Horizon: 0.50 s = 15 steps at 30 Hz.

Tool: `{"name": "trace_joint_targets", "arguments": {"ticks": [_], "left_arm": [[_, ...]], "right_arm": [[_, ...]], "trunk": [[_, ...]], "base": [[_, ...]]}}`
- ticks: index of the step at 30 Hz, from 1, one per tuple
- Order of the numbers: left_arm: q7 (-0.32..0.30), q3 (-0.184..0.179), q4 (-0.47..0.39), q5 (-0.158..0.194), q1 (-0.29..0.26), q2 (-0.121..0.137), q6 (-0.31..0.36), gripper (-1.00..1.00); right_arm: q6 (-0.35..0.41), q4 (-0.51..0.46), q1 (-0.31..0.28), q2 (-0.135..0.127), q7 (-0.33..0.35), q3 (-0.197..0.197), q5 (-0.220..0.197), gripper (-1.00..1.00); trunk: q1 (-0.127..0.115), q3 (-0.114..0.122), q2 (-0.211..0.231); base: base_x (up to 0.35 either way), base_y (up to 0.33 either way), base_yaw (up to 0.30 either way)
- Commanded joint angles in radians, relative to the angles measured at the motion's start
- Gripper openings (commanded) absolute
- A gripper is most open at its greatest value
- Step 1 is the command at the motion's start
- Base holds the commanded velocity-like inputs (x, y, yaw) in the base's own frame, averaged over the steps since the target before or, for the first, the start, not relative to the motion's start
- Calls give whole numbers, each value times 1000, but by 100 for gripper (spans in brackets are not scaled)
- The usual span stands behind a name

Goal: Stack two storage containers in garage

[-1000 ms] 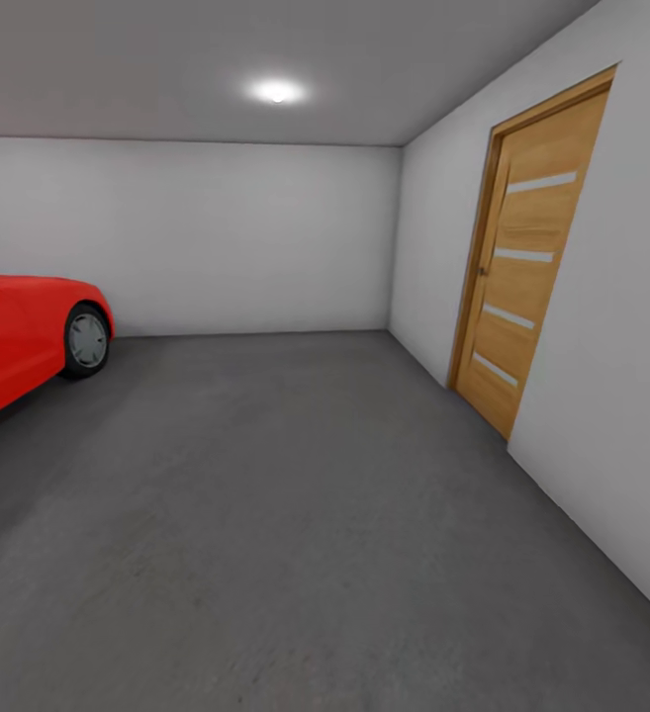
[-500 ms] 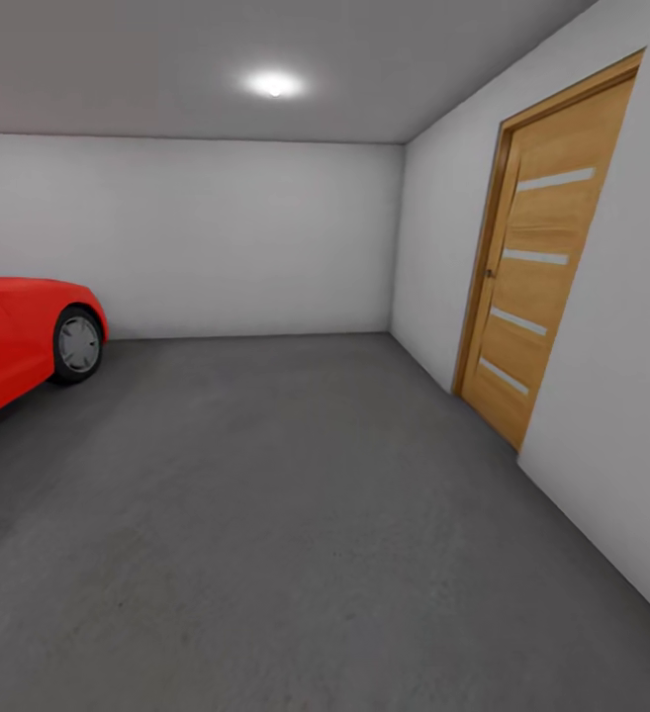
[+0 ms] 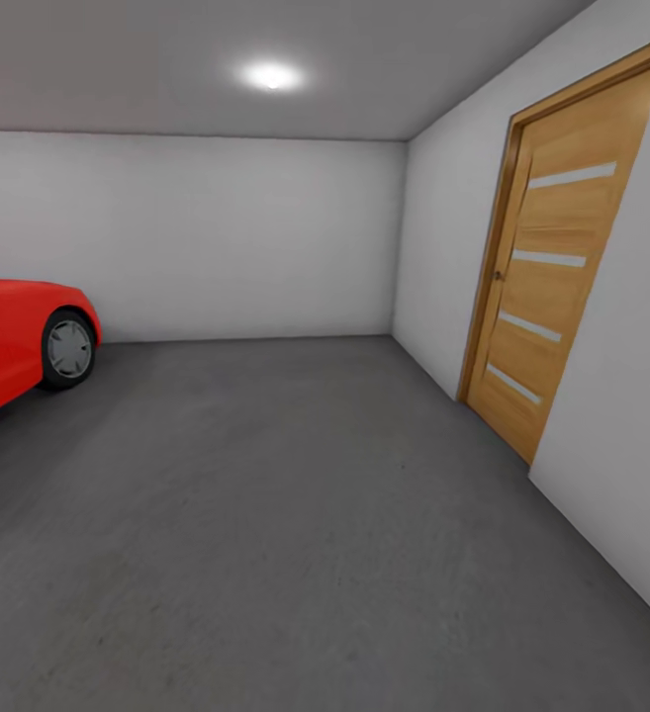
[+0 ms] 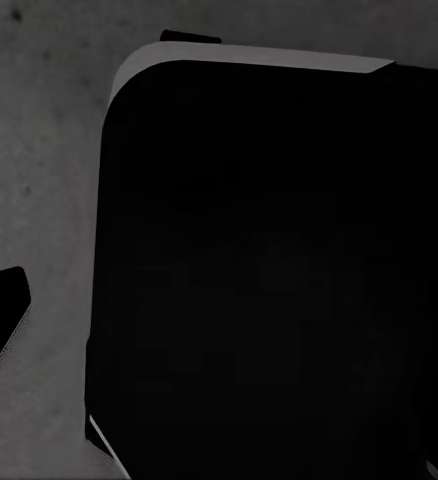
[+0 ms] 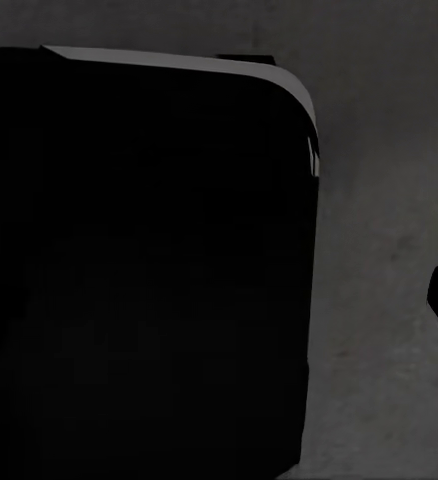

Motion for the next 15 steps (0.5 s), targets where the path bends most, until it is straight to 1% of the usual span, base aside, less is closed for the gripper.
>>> {"name": "trace_joint_targets", "arguments": {"ticks": [1,15], "left_arm": [[1,5,0,7,0,0,-2,100],[1,4,0,7,0,-1,-2,100]], "right_arm": [[-3,0,0,0,0,1,1,100],[-11,0,0,1,-3,-3,-1,100]], "trunk": [[1,-1,0],[1,-1,0]], "base": [[323,0,0],[323,0,0]]}}
